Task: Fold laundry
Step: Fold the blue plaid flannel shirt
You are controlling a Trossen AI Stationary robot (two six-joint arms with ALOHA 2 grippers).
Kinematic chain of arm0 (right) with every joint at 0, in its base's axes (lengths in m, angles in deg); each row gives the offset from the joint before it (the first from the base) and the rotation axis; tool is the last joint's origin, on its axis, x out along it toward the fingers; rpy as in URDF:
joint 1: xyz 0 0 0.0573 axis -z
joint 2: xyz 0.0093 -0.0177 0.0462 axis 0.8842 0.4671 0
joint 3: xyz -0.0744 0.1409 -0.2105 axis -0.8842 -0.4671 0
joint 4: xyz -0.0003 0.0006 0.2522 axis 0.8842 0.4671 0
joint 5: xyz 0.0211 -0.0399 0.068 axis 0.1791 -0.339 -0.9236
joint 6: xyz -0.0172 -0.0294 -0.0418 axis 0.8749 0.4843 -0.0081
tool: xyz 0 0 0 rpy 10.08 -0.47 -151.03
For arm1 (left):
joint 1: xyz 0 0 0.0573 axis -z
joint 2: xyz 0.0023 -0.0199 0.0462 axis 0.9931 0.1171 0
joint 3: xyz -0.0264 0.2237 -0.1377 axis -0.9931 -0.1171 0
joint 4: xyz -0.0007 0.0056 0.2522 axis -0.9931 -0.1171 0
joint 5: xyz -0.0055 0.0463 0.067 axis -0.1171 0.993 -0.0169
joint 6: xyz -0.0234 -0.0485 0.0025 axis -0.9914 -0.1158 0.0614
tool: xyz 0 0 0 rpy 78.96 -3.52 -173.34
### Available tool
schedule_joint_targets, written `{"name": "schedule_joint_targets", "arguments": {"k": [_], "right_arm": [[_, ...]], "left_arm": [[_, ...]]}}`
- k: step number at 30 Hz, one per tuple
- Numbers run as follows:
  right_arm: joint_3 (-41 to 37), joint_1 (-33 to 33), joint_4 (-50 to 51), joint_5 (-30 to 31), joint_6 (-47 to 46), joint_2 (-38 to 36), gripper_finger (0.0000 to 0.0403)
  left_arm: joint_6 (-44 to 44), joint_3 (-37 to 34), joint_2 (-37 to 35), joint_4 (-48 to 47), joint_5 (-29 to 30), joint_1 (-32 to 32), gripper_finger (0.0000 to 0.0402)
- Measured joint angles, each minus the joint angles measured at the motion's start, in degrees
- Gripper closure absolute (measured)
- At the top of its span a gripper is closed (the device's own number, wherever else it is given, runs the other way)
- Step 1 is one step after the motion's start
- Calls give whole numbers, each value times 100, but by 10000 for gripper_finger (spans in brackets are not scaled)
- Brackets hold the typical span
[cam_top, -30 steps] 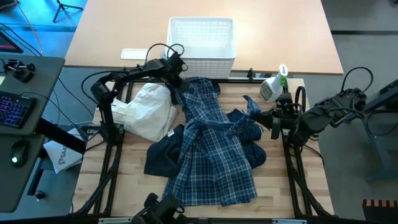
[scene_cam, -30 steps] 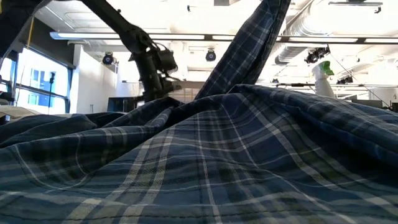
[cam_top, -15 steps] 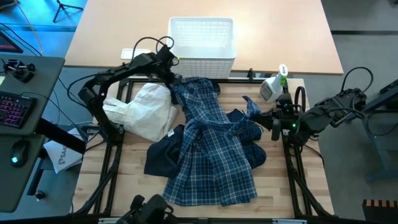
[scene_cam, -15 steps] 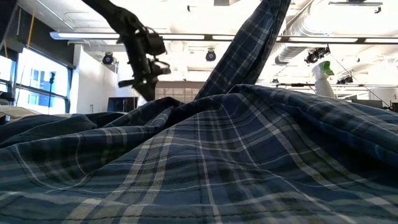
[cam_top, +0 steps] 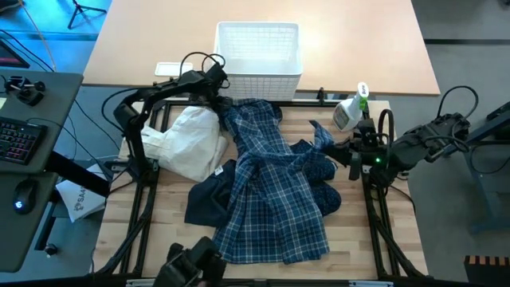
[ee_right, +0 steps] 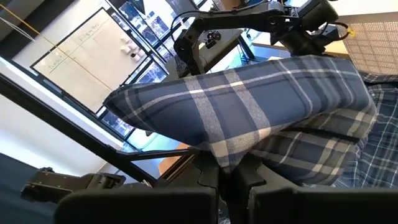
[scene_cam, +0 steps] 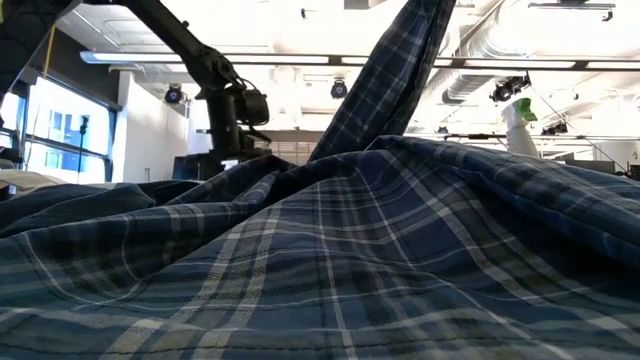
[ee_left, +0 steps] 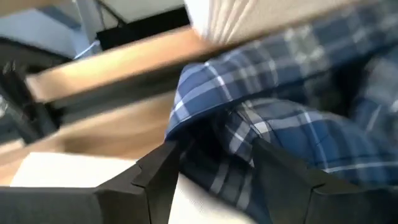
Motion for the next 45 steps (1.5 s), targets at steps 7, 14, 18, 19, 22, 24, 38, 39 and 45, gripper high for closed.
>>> {"name": "schedule_joint_targets", "arguments": {"k": [7, 14, 18, 19, 22, 24, 38, 39, 45], "right_arm": [[0, 0, 0, 0, 0, 0, 403], [0, 2, 2, -4, 0, 0, 403], [0, 0, 2, -7, 0, 0, 403], [0, 0, 2, -7, 2, 0, 403], [0, 0, 4, -7, 9, 0, 403], [0, 0, 7, -11, 26, 0, 403], [0, -29, 11, -1243, -385, 166, 403], [0, -50, 9, -1391, -418, 221, 403], [-2, -157, -101, -1704, -499, 554, 403]], "left_arm": [[-595, 25, 349, 381, -644, -145, 215], [-621, 14, 631, 562, -849, -57, 246], [-281, -7, 667, 681, -771, 72, 315], [-196, -7, 629, 733, -768, 101, 341], [-17, 0, 434, 945, -732, 216, 391], [133, -2, 249, 1072, -659, 324, 392], [2161, 4, -1999, 2427, 845, 995, 401], [2370, 4, -2066, 2594, 764, 995, 401], [3524, 11, -2076, 3201, -130, 988, 401]]}}
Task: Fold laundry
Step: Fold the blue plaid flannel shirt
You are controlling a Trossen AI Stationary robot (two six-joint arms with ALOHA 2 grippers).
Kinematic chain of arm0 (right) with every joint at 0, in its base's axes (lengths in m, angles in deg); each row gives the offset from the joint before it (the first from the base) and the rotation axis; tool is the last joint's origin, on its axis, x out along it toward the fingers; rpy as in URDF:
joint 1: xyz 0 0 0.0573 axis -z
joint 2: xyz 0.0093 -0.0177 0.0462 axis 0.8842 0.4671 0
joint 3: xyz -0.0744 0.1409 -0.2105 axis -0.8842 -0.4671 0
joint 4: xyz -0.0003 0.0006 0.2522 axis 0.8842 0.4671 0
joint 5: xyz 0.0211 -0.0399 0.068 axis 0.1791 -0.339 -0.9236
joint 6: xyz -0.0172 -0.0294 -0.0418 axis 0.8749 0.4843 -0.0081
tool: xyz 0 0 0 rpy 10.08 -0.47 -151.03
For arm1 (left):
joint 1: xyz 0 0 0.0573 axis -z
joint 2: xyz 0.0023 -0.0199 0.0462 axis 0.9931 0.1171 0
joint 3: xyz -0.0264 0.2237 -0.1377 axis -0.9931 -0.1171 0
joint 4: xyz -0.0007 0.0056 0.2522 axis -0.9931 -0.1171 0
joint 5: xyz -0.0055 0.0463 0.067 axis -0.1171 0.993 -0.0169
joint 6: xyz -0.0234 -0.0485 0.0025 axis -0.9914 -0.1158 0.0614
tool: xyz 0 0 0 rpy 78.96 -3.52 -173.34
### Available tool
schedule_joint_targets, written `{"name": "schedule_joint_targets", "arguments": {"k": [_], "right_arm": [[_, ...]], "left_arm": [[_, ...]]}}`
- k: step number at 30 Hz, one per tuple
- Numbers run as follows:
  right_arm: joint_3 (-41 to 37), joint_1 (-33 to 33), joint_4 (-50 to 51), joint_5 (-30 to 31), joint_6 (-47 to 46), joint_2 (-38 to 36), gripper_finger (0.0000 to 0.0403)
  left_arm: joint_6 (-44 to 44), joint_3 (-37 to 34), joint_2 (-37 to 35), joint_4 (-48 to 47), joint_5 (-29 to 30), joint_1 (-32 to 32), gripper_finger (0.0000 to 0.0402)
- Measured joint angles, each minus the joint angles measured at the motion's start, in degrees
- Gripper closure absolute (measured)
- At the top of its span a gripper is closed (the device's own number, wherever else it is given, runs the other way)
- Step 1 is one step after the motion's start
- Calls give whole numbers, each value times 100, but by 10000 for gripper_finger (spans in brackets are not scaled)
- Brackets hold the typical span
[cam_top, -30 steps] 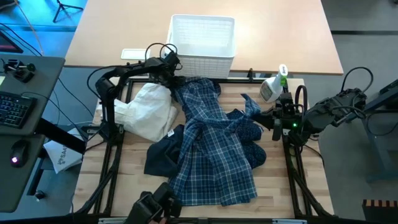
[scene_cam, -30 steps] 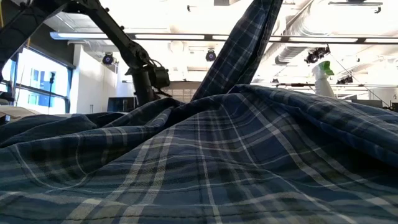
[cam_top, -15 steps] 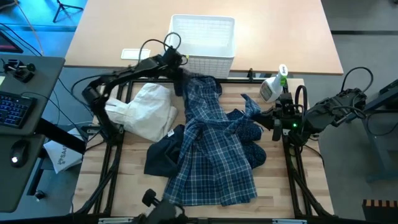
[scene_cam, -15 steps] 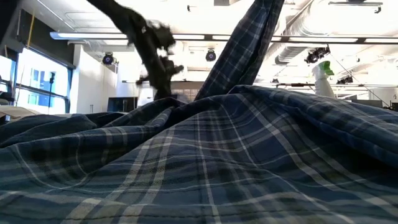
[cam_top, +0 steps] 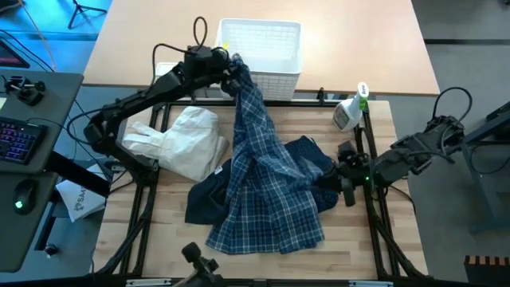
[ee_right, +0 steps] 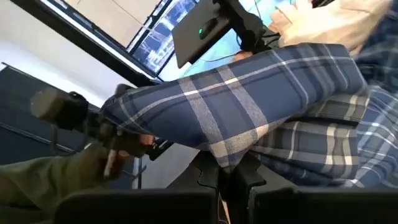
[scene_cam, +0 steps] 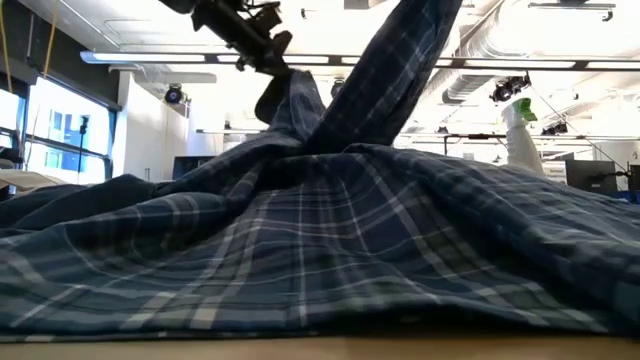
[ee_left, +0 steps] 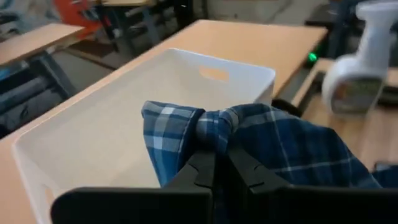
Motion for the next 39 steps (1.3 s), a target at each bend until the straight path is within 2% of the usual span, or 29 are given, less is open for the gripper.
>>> {"name": "schedule_joint_targets", "arguments": {"k": [3, 6, 8, 13, 16, 19, 21, 23, 27, 29, 31, 35, 39], "right_arm": [[0, -3, -236, 33, 52, 68, 403], [0, -3, -671, 37, 268, 78, 403], [0, -3, -1182, 46, 528, 74, 403], [0, -3, -3139, -2, 1702, 95, 403], [0, -3, -4299, -87, 2508, 153, 403], [0, 6, -5442, 508, 2999, 282, 403], [0, 50, -6201, 1095, 3005, 425, 403], [2, 104, -6700, 1333, 2981, 593, 403], [0, 315, -6677, 1316, 2265, 904, 403], [-4, 483, -6400, 901, 1751, 938, 403], [-4, 671, -6253, 389, 1422, 939, 403], [-4, 804, -6159, -113, 1223, 939, 403], [-4, 802, -6172, -390, 1240, 939, 403]], "left_arm": [[105, 0, 247, -302, -9, -11, 401], [-40, -2, 577, -658, 613, -25, 400], [-138, -2, 780, -953, 804, -105, 393], [-181, -11, 1101, -1782, 815, -326, 348], [-318, -11, 1074, -1893, 846, -448, 318], [-328, -11, 968, -1861, 905, -554, 295], [-268, -11, 864, -1769, 933, -611, 286], [-209, -11, 764, -1716, 982, -654, 280], [-179, -4, 632, -1698, 1074, -757, 278], [-305, -2, 618, -1783, 1009, -812, 278], [-465, -2, 618, -1930, 654, -888, 278], [-755, -3, 571, -2377, 193, -961, 274], [-583, -10, 107, -2742, -4, -805, 273]]}}
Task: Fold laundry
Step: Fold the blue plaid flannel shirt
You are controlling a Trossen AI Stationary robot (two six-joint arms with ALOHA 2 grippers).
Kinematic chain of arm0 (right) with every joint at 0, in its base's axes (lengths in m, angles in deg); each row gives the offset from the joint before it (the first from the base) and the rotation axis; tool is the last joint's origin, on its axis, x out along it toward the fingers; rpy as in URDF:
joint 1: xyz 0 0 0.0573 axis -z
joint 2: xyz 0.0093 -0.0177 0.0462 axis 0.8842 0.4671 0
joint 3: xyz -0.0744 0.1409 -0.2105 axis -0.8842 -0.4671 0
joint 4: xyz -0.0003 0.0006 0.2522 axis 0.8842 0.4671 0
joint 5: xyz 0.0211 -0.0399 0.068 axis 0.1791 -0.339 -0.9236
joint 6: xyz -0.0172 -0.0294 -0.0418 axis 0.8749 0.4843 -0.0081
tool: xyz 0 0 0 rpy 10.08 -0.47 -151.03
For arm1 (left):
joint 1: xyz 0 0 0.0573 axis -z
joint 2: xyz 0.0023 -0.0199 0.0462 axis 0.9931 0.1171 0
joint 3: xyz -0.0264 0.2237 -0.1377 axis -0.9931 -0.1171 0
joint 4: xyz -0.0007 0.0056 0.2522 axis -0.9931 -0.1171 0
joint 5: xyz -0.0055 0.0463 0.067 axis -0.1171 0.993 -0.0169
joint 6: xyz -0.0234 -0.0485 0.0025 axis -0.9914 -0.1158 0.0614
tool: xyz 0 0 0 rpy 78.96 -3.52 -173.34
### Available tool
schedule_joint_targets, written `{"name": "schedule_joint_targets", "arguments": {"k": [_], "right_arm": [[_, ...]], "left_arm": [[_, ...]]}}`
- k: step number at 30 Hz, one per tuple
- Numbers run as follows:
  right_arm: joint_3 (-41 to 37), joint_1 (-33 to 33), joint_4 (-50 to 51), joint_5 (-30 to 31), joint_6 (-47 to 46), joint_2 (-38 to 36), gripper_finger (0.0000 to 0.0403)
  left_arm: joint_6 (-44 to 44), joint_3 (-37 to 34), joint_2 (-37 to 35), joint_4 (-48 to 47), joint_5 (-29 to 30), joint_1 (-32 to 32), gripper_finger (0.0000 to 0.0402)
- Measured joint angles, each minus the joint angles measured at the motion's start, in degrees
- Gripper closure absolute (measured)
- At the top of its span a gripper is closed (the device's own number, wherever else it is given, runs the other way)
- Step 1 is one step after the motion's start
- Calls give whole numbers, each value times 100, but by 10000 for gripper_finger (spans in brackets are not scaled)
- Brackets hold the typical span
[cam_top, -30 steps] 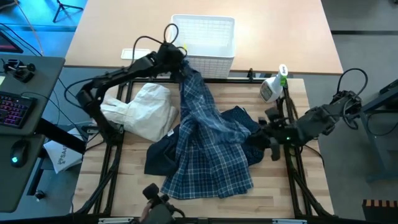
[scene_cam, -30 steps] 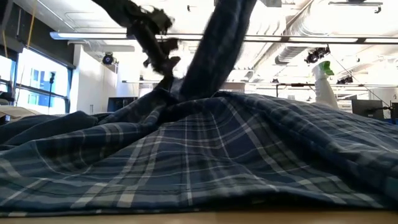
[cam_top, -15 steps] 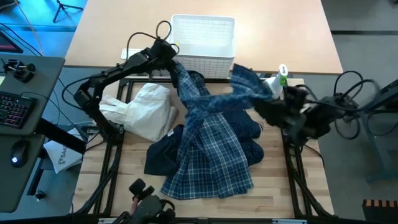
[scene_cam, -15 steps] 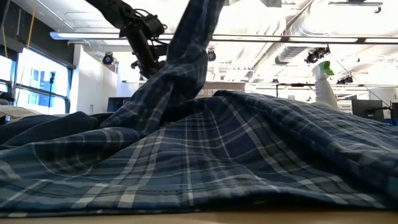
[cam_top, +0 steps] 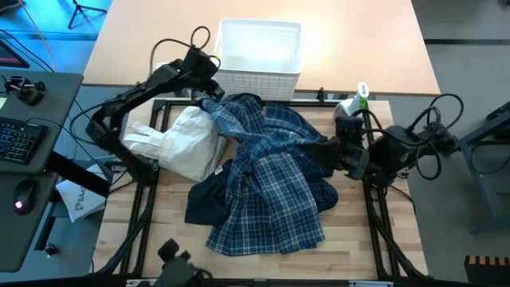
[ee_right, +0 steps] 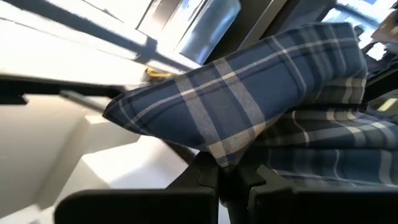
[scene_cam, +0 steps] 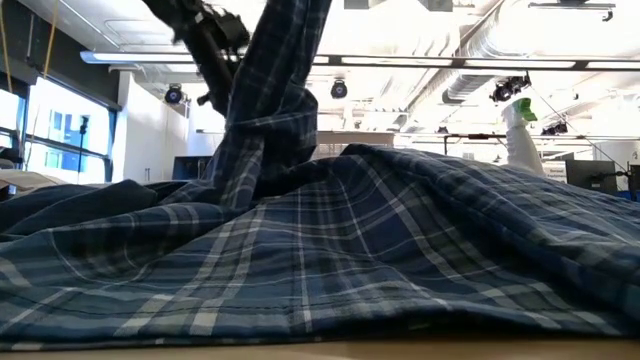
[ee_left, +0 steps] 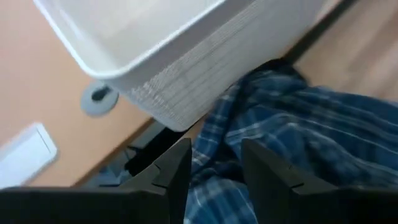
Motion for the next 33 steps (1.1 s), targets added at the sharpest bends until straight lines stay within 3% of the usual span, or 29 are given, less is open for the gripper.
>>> {"name": "schedule_joint_targets", "arguments": {"k": [6, 10, 14, 17, 21, 29, 33], "right_arm": [[2, -86, 308, -830, 308, -4, 403], [2, -129, 759, -796, 280, 0, 403], [2, -116, 892, -551, 358, -2, 403], [2, -76, 901, -522, 434, -2, 403], [2, -75, 894, -522, 437, -2, 403], [2, -308, 892, -439, 788, -150, 403], [2, -439, 894, -163, 1278, -311, 403]], "left_arm": [[-161, 9, -1092, -395, -100, 731, 273], [-94, 10, -1634, -806, -256, 1453, 273], [1040, 10, -1845, -1048, -477, 2307, 273], [1998, 10, -1754, -1191, -466, 2819, 273], [2497, 5, -1451, -1237, -430, 3164, 265], [2796, 1, -745, -2143, -492, 3312, 223], [2480, 1, -370, -1854, -93, 3238, 218]]}}
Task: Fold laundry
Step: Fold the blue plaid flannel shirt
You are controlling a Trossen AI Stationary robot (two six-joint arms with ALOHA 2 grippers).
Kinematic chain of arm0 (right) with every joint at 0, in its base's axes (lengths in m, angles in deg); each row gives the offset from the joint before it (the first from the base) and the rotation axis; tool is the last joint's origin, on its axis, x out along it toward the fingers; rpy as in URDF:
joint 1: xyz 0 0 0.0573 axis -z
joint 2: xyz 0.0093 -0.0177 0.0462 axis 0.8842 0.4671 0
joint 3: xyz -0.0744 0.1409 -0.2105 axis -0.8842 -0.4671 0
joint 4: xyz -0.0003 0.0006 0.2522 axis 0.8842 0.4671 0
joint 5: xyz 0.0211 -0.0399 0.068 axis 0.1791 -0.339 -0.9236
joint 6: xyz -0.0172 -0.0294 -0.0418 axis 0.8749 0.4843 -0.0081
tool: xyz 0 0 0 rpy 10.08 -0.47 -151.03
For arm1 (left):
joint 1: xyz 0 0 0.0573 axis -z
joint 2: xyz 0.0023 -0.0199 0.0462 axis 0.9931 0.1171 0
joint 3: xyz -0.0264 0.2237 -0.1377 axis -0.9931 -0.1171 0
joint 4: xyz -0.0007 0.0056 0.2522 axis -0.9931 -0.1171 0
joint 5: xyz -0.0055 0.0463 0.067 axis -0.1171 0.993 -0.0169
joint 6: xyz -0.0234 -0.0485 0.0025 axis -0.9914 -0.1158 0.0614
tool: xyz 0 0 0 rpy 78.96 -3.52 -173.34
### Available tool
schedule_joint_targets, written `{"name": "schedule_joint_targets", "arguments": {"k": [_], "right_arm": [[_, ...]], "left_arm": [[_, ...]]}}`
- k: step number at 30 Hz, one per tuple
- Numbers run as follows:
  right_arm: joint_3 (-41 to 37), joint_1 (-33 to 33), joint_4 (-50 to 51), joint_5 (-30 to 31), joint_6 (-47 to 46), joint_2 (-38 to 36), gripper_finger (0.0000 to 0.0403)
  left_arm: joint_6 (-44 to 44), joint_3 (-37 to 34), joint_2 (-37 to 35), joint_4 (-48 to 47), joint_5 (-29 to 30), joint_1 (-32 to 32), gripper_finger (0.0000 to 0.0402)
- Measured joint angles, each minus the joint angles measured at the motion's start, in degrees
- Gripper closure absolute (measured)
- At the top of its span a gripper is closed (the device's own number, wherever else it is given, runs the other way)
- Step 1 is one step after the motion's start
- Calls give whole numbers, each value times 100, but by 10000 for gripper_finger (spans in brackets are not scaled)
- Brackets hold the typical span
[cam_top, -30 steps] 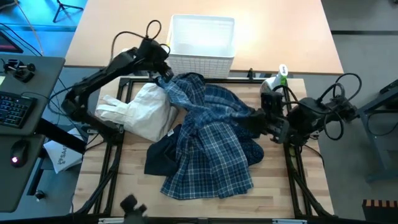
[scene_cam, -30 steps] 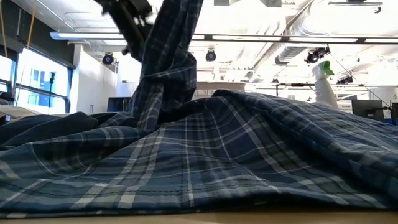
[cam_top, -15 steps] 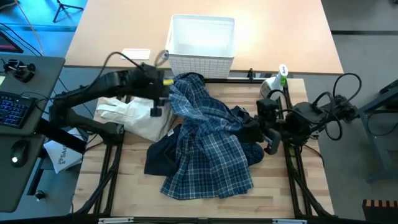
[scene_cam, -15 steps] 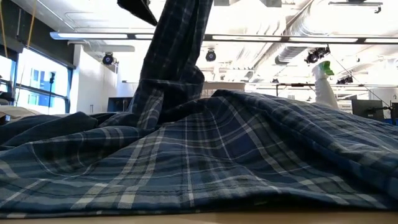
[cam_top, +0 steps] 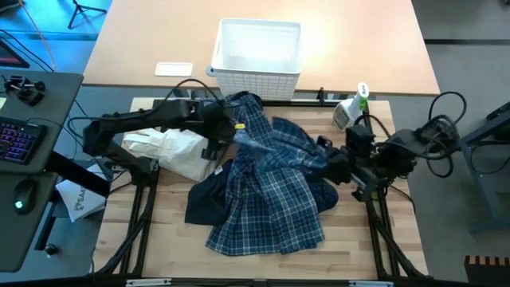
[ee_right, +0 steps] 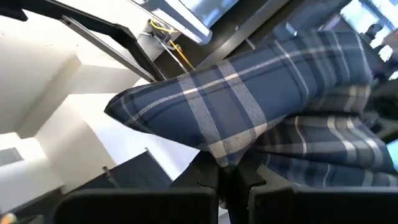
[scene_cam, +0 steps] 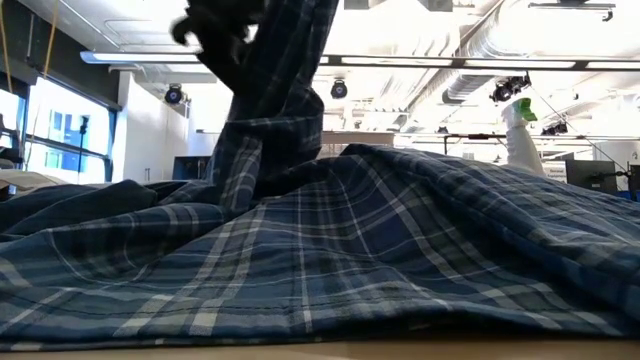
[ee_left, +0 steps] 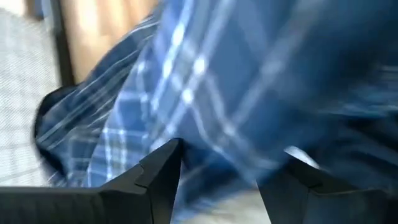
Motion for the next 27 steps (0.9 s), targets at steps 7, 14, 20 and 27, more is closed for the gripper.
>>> {"name": "schedule_joint_targets", "arguments": {"k": [7, 14, 20, 27], "right_arm": [[4, -29, 59, 54, 212, -187, 403], [7, -31, 1075, 433, -436, -191, 403], [7, 254, 3277, 905, -2185, -174, 403], [7, 761, 4163, -709, -3547, 449, 403]], "left_arm": [[-194, -2, 457, 514, 1225, 50, 251], [-156, -2, 152, -244, 365, -140, 390], [116, -2, -671, -666, -161, -615, 400], [967, 7, -983, -375, -937, -1576, 401]]}}
